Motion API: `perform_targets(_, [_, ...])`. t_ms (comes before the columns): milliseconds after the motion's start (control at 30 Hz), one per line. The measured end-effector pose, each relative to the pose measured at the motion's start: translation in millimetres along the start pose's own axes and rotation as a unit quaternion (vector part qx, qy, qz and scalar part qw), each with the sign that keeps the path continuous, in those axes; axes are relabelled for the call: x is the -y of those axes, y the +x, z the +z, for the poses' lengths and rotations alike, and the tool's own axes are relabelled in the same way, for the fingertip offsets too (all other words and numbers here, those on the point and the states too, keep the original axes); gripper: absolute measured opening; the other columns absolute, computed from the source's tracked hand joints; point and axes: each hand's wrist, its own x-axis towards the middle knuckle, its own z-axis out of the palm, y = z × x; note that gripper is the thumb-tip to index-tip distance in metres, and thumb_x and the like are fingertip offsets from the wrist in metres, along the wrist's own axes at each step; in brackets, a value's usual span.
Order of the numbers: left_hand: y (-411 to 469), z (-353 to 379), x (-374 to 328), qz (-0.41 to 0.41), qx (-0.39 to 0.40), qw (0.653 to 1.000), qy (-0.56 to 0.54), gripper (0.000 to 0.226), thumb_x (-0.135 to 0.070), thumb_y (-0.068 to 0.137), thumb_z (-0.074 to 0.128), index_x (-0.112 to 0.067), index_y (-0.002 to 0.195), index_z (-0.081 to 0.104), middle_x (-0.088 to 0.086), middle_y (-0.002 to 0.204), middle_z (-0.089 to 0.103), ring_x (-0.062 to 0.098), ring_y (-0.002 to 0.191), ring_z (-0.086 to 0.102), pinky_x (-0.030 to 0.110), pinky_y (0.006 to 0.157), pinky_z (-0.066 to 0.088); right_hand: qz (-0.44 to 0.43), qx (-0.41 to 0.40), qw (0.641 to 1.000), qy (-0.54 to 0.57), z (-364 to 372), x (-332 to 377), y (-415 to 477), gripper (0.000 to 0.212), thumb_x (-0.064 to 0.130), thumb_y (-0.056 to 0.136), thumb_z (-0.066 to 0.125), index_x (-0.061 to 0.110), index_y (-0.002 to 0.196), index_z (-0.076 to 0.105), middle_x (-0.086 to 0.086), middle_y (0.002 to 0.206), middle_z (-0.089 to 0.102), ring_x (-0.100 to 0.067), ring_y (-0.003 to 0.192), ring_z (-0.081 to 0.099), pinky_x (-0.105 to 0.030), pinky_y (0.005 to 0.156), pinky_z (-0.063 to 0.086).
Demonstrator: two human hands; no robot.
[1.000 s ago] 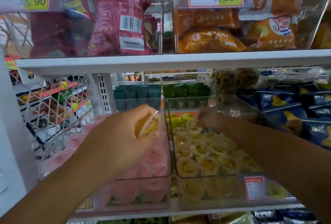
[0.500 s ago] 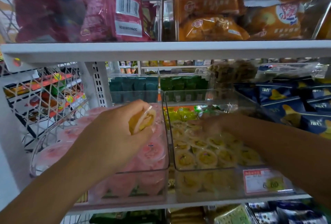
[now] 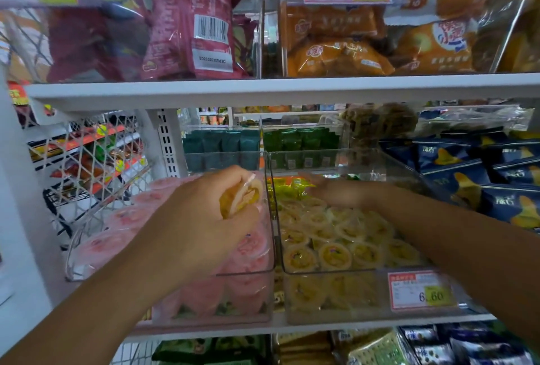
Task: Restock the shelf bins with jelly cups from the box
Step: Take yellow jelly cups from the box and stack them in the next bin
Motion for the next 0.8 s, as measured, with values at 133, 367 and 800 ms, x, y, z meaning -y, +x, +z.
perform_targets(133, [8,4,-12,-0.015,0.034,0.999,-0.036,0.015,-0.044,0.083,0.057,-0.05,0.096,0.051,-0.016,0.093,0.055,0.002,0.067,0.056,0.024,0.058,0.042,-0.051,-0.036,0.993,0.102,-35,26,-47,0.032,0.022,0.1,0.047,0.02,0.131,0.056,-0.001,0.131,0.061,-0.015,0.118,0.059,-0.031,0.1,0.047])
perform_targets(367, [19,21,-30,-0.005,-0.008,0.999,-0.043,0.071,-0.053,0.078,0.07,-0.058,0.134,0.027,-0.025,0.113,0.061,-0.001,0.083,0.063,0.026,0.073,0.051,-0.192,-0.005,0.945,0.264,-19,61,-107,0.032,0.006,0.075,0.068,0.003,0.107,0.067,-0.011,0.097,0.072,-0.018,0.086,0.069,-0.025,0.075,0.057])
perform_targets(800, [24,18,-19,0.062,0.106,0.956,0.265,0.06,-0.068,0.081,0.055,-0.051,0.137,0.043,-0.031,0.147,0.035,0.0,0.134,0.038,0.031,0.11,0.034,0.164,-0.21,0.956,-0.126,-54,-43,7,0.018,0.02,0.09,0.065,0.005,0.099,0.068,-0.008,0.083,0.071,-0.015,0.068,0.069,-0.026,0.06,0.058])
